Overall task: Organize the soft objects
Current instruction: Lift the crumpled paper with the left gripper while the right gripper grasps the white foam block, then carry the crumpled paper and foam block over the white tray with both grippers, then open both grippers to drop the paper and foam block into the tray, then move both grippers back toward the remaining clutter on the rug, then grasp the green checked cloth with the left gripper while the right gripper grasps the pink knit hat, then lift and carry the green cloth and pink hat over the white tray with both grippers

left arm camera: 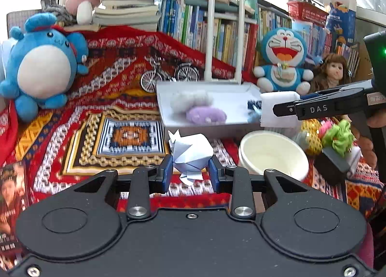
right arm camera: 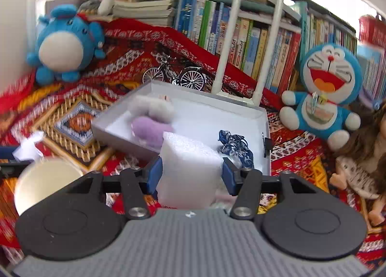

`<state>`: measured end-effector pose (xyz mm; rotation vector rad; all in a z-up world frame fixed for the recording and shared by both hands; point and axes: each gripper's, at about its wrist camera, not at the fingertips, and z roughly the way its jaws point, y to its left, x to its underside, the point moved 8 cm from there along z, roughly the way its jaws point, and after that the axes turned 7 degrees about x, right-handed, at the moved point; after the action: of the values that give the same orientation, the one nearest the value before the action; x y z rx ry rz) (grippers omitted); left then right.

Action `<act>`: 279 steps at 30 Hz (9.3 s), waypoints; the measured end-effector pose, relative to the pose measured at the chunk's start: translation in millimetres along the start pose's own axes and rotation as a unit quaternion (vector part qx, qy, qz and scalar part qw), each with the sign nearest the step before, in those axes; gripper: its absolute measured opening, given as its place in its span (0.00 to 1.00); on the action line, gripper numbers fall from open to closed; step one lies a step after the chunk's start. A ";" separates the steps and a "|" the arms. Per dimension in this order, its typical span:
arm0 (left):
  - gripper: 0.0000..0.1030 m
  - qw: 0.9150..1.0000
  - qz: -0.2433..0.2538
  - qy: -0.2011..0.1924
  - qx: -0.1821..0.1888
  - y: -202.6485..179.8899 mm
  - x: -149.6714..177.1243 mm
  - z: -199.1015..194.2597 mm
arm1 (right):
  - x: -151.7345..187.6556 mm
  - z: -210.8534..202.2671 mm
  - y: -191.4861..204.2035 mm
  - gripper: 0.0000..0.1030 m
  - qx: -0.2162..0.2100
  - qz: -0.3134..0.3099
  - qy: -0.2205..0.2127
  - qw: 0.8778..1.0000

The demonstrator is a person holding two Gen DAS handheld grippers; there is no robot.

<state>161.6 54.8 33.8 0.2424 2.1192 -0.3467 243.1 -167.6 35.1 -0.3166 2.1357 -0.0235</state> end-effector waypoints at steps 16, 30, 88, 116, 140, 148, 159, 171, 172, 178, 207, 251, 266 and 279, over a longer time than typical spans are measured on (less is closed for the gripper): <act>0.29 0.997 -0.036 0.034 0.055 7.2 -56.1 66.1 | -24.8 52.2 -16.0 0.55 0.003 0.049 0.081 0.995; 0.29 0.994 -0.061 0.049 0.077 3.9 -117.4 143.6 | -60.0 81.2 -32.9 0.55 0.000 0.102 0.061 0.993; 0.61 0.996 -0.029 0.084 0.012 -0.2 -143.6 215.9 | -42.7 111.3 -67.8 0.75 0.001 0.209 0.055 0.976; 0.80 0.996 -0.010 -0.020 0.086 -77.2 -139.8 53.0 | -42.9 -47.3 -86.9 1.00 -0.001 0.166 -0.071 0.984; 0.85 0.988 0.018 -0.103 0.112 -150.4 -42.0 -39.7 | 34.9 -138.9 -95.3 1.00 0.058 0.113 -0.153 0.980; 0.78 0.987 0.052 -0.089 0.120 -184.7 -10.3 -33.5 | 74.2 -138.9 -110.8 1.00 0.086 0.133 -0.136 0.978; 0.57 0.993 0.046 -0.060 0.089 -210.9 14.6 7.9 | 115.5 -126.7 -132.1 0.96 0.085 0.155 -0.114 0.978; 0.40 0.998 0.020 -0.049 0.018 -218.0 20.7 64.4 | 146.8 -110.0 -138.5 0.81 0.076 0.174 -0.092 0.977; 0.40 0.999 0.012 -0.049 0.011 -215.1 19.7 69.3 | 148.3 -109.2 -137.9 0.81 0.075 0.173 -0.092 0.978; 0.40 0.999 0.003 -0.048 -0.024 -207.2 16.6 93.8 | 153.8 -100.4 -134.5 0.80 0.069 0.173 -0.084 0.979; 0.46 0.996 -0.031 -0.030 -0.075 -190.0 16.6 150.4 | 161.2 -71.3 -131.8 0.76 0.091 0.181 -0.079 0.976; 0.28 0.997 -0.053 -0.036 -0.043 -196.6 15.1 156.5 | 160.2 -59.2 -123.1 0.70 0.084 0.175 -0.055 0.979; 0.28 0.997 -0.017 -0.072 -0.028 -212.6 0.7 119.6 | 163.1 -77.9 -136.3 0.48 0.107 0.224 -0.055 0.967; 0.28 0.998 -0.008 -0.056 0.010 -225.8 -6.0 93.8 | 148.9 -107.8 -153.6 0.48 0.145 0.233 -0.079 0.958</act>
<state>169.9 -189.5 24.7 0.2114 2.0092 -0.3823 109.7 -362.2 -5.9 0.3496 1.9660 -0.0369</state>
